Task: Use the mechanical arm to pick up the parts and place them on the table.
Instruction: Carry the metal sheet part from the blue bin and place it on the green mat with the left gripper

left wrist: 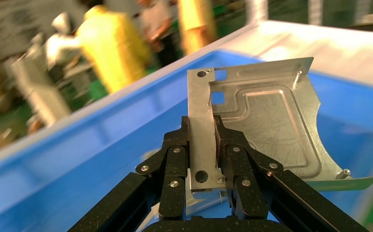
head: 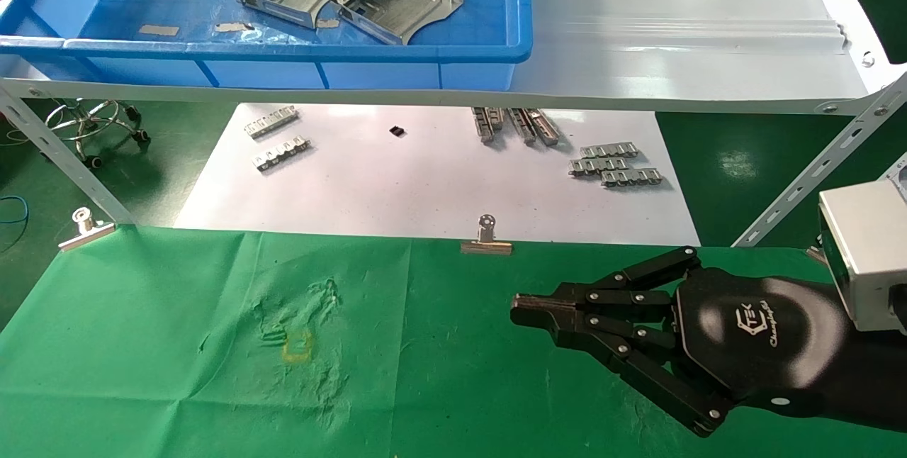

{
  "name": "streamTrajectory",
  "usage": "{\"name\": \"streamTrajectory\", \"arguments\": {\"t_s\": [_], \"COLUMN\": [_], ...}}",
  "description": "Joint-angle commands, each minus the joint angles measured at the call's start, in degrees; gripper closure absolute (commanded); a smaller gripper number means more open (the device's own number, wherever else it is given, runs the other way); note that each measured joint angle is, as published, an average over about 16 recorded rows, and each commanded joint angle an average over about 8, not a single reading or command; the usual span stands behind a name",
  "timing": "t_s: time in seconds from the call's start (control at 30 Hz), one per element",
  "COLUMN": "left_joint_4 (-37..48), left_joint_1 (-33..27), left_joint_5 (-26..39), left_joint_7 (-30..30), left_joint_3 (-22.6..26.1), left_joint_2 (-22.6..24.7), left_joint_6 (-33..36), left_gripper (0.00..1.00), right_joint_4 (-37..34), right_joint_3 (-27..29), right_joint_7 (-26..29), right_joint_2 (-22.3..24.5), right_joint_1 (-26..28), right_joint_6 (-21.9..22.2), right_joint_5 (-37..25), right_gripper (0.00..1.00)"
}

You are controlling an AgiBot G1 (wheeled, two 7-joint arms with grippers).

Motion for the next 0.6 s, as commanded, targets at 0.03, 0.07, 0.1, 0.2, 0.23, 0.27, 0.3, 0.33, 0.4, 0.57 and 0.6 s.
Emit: {"name": "streamTrajectory", "arguments": {"t_s": [0.03,0.07,0.1,0.2,0.23,0.27,0.3,0.33,0.4,0.57,0.6], "left_joint_4": [-0.9,-1.2,-1.4,-2.4,-3.0,-3.7,-4.6,-5.8,-8.7,-18.0,-20.1], "left_joint_1": [0.4,0.7,1.1,2.5,3.0,3.7,4.4,5.2,6.9,11.7,12.7], "left_joint_5": [-0.3,-0.6,-0.9,-1.9,-2.3,-2.8,-3.5,-4.2,-5.7,-10.2,-11.1], "left_joint_7": [1.1,1.7,2.4,4.3,4.9,5.3,5.6,5.9,6.2,7.2,7.4], "left_joint_3": [0.0,-0.1,-0.2,-0.3,-0.2,-0.1,0.0,0.3,0.9,3.6,4.3], "left_joint_2": [-0.9,-1.2,-1.5,-2.2,-2.4,-2.6,-2.9,-3.3,-4.2,-7.7,-8.5], "left_joint_6": [4.3,6.0,7.8,12.1,13.2,14.0,14.6,15.1,15.4,15.4,15.3], "left_gripper": [1.00,1.00,1.00,1.00,1.00,1.00,1.00,1.00,1.00,1.00,1.00], "right_joint_4": [0.0,0.0,0.0,0.0,0.0,0.0,0.0,0.0,0.0,0.0,0.0], "right_joint_3": [0.0,0.0,0.0,0.0,0.0,0.0,0.0,0.0,0.0,0.0,0.0], "right_joint_7": [0.0,0.0,0.0,0.0,0.0,0.0,0.0,0.0,0.0,0.0,0.0], "right_joint_2": [0.0,0.0,0.0,0.0,0.0,0.0,0.0,0.0,0.0,0.0,0.0], "right_joint_1": [0.0,0.0,0.0,0.0,0.0,0.0,0.0,0.0,0.0,0.0,0.0], "right_joint_6": [0.0,0.0,0.0,0.0,0.0,0.0,0.0,0.0,0.0,0.0,0.0], "right_joint_5": [0.0,0.0,0.0,0.0,0.0,0.0,0.0,0.0,0.0,0.0,0.0], "right_gripper": [1.00,1.00,1.00,1.00,1.00,1.00,1.00,1.00,1.00,1.00,1.00]}}
